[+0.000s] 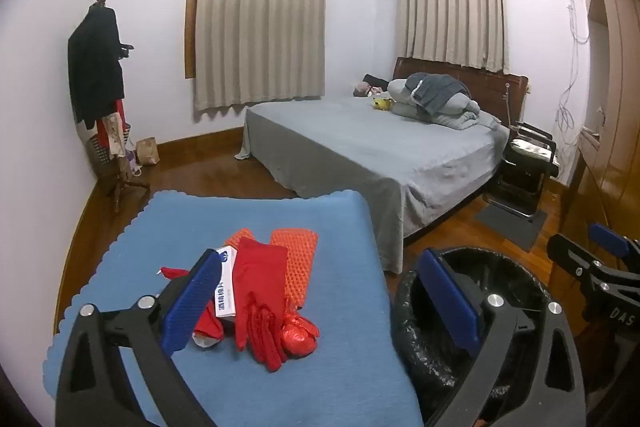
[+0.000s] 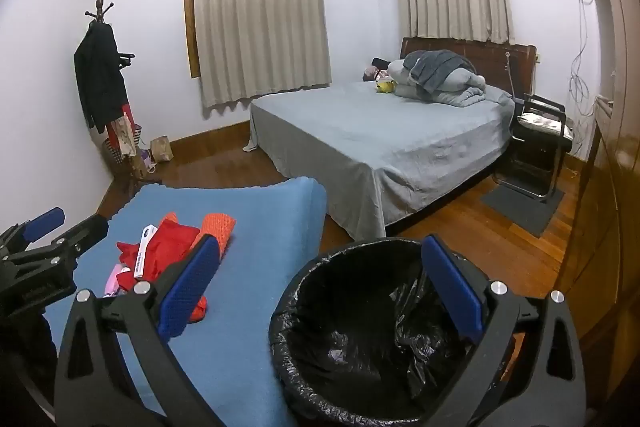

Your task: Collect trash

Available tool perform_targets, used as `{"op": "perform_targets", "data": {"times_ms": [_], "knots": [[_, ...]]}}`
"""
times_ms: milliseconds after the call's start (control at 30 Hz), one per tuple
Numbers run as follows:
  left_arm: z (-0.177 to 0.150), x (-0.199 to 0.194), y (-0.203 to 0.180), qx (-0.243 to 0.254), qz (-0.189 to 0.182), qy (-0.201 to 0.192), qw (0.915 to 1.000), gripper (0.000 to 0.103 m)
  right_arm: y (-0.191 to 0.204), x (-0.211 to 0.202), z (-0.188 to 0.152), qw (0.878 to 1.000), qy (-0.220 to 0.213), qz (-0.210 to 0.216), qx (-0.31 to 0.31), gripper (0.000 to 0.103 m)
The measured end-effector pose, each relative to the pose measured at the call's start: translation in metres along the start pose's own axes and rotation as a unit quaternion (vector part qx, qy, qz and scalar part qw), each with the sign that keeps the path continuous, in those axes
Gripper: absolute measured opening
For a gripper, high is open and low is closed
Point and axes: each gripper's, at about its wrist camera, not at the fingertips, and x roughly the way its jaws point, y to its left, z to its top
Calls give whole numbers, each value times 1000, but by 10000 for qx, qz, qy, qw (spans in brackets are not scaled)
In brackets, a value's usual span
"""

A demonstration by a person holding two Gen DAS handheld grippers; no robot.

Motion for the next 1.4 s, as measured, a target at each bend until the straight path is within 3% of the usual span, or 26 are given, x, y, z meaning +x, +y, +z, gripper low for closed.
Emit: {"op": "perform_targets", "data": {"times_ms": [1400], "knots": [[4,-5,2,-24,9,-79,10000,97,-4,-3,0,10000,-35,-73,38,98]]}}
